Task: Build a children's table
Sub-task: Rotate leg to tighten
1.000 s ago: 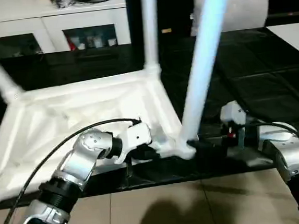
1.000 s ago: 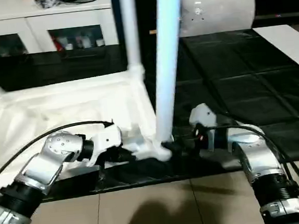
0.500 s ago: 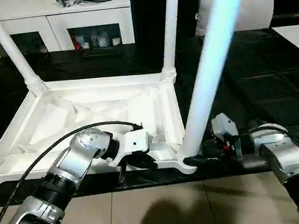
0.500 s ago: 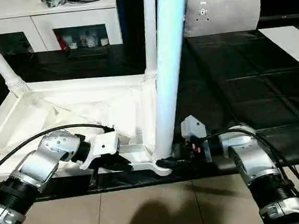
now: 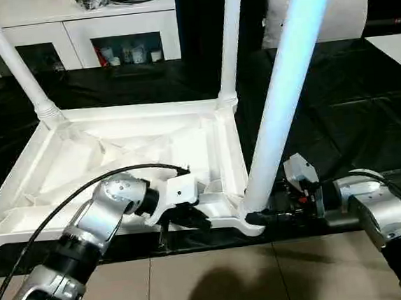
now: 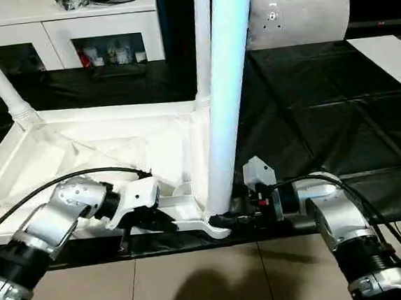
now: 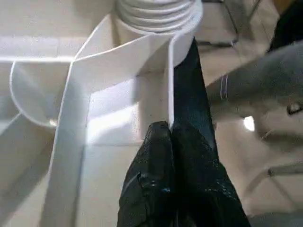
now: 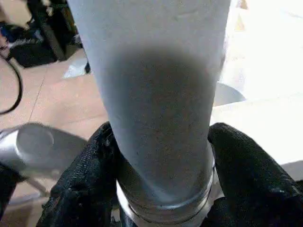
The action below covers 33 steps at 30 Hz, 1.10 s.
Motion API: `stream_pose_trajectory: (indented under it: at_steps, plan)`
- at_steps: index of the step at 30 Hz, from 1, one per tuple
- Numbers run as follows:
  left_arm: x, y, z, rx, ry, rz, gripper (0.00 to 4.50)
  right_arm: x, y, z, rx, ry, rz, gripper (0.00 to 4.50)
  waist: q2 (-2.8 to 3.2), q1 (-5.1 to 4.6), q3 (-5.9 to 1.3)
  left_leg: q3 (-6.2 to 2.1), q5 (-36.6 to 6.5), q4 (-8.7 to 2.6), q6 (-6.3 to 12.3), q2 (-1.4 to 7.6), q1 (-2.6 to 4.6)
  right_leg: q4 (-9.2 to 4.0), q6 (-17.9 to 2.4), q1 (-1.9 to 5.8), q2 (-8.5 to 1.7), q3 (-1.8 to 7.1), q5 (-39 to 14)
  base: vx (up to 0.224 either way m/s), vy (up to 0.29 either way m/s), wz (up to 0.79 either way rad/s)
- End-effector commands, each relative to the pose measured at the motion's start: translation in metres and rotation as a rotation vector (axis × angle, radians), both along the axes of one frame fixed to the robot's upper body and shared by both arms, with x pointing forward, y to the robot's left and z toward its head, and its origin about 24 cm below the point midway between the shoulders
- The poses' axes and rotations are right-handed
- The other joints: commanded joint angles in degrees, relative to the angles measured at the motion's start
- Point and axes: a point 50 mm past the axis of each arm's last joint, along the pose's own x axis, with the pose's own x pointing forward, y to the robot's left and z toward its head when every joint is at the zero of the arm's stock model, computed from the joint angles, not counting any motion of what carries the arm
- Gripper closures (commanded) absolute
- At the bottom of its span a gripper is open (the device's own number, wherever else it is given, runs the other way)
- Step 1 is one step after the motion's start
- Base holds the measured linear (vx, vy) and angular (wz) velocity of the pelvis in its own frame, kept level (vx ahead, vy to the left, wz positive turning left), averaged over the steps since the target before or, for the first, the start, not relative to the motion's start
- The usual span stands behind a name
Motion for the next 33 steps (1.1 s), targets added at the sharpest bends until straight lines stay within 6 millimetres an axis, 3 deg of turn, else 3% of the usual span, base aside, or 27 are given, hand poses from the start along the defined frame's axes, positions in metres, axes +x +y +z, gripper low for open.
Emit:
stream_pose_trajectory:
  at_steps: [1,2,4,5,7,9,11,15,16,20,22,25,28,33]
  plan:
    - [-0.009,-0.022,-0.002,-0.073,0.041,-0.016,4.50,0.003,0.007,-0.013,-0.048,0.043,-0.099,1.89,-0.32,-0.28,-2.89,-0.86,-10.60,-4.30,3.76,3.20,-0.13,-4.02,-10.74,3.13,-4.03,3.22,-18.80,0.000,0.000,0.00]
    - [-0.008,-0.031,-0.002,-0.120,0.037,0.107,4.50,0.014,0.016,-0.019,-0.029,0.056,-0.265,1.89,-0.41,-0.54,-2.81,-0.83,-11.71,-4.34,3.32,3.13,0.04,-4.26,-10.15,3.04,-4.06,3.24,-20.95,0.000,0.000,0.00]
    - [-0.006,-0.037,-0.002,-0.150,0.033,0.192,4.50,0.020,0.022,-0.022,-0.009,0.070,-0.358,1.89,-0.40,-1.88,-2.37,-1.33,-15.47,-4.66,0.95,2.91,0.13,-5.00,-7.79,3.08,-4.15,2.73,-28.12,0.000,0.000,0.00]
    - [-0.004,-0.042,-0.001,-0.180,0.026,0.252,4.50,0.023,0.027,-0.023,0.006,0.076,-0.405,1.89,-0.81,-2.40,-2.27,-1.36,-16.42,-4.62,0.81,2.68,0.16,-5.37,-6.84,3.03,-4.06,2.57,-30.12,0.000,0.000,0.00]
    - [-0.001,-0.050,0.002,-0.230,0.027,0.342,4.50,0.029,0.034,-0.025,0.041,0.104,-0.490,1.91,-0.68,-3.81,-2.16,-1.57,-19.16,-4.32,0.62,2.31,0.53,-6.28,-4.57,2.71,-4.16,2.12,-34.97,0.000,0.000,0.00]
    - [0.005,-0.057,0.005,-0.257,0.012,0.440,4.50,0.036,0.041,-0.027,0.061,0.124,-0.577,1.91,-0.78,-4.32,-2.22,-1.72,-19.37,-4.24,0.89,2.21,0.28,-6.46,-3.98,2.82,-4.19,1.96,-35.58,0.000,0.000,0.00]
    - [0.010,-0.063,0.006,-0.264,-0.011,0.500,4.50,0.042,0.048,-0.028,0.070,0.142,-0.654,1.93,-0.99,-4.73,-2.15,-1.56,-19.54,-3.98,1.68,1.80,0.62,-7.02,-3.25,2.21,-4.02,1.82,-36.61,0.000,0.000,0.00]
    - [0.021,-0.078,0.013,-0.258,-0.088,0.607,4.50,0.053,0.060,-0.032,0.034,0.159,-0.833,1.93,-0.44,-5.21,-2.26,-1.60,-18.72,-3.85,1.94,1.62,0.61,-7.22,-2.46,1.99,-3.79,1.54,-36.75,0.000,0.000,0.00]
    - [0.023,-0.079,0.014,-0.240,-0.110,0.606,4.50,0.054,0.062,-0.031,0.046,0.142,-0.835,1.60,-0.32,-5.07,-2.52,-1.62,-17.95,-3.96,1.97,1.76,0.57,-6.96,-3.05,2.14,-3.89,1.78,-34.36,0.000,0.000,0.00]
    - [0.026,-0.070,0.012,-0.175,-0.139,0.588,4.50,0.054,0.057,-0.024,0.111,0.100,-0.805,1.17,-0.14,-4.42,-3.14,-1.52,-14.40,-4.28,3.33,2.57,-0.07,-5.43,-6.88,2.52,-3.91,2.66,-23.35,0.000,0.000,0.00]
    - [0.026,-0.063,0.009,-0.146,-0.145,0.575,4.50,0.051,0.048,-0.019,0.133,0.065,-0.766,0.92,-0.37,-3.76,-3.66,-1.32,-7.63,-3.77,5.39,2.60,-0.95,-3.79,-10.25,3.13,-3.91,3.08,-12.31,0.000,0.000,0.00]
    - [0.026,-0.057,0.007,-0.127,-0.145,0.548,4.50,0.048,0.040,-0.016,0.137,0.040,-0.723,0.73,-0.40,-2.83,-3.87,-0.99,-3.09,-3.27,8.13,2.49,-1.06,-2.98,-12.60,3.28,-3.92,3.16,-6.38,0.000,0.000,0.00]
    - [0.027,-0.046,0.003,-0.086,-0.151,0.500,4.50,0.043,0.023,-0.011,0.118,-0.010,-0.651,0.50,-0.20,-2.21,-3.61,-0.89,-3.71,-3.28,8.39,2.63,-0.82,-3.33,-12.39,3.15,-3.82,3.02,-8.56,0.000,0.000,0.00]
    - [0.025,-0.033,-0.001,-0.048,-0.128,0.403,4.50,0.038,-0.003,-0.002,0.069,-0.093,-0.575,0.08,-0.13,-1.74,-3.33,-0.87,-7.68,-3.69,6.04,2.84,-0.49,-3.87,-11.25,3.02,-3.85,3.11,-13.43,0.000,0.000,0.00]
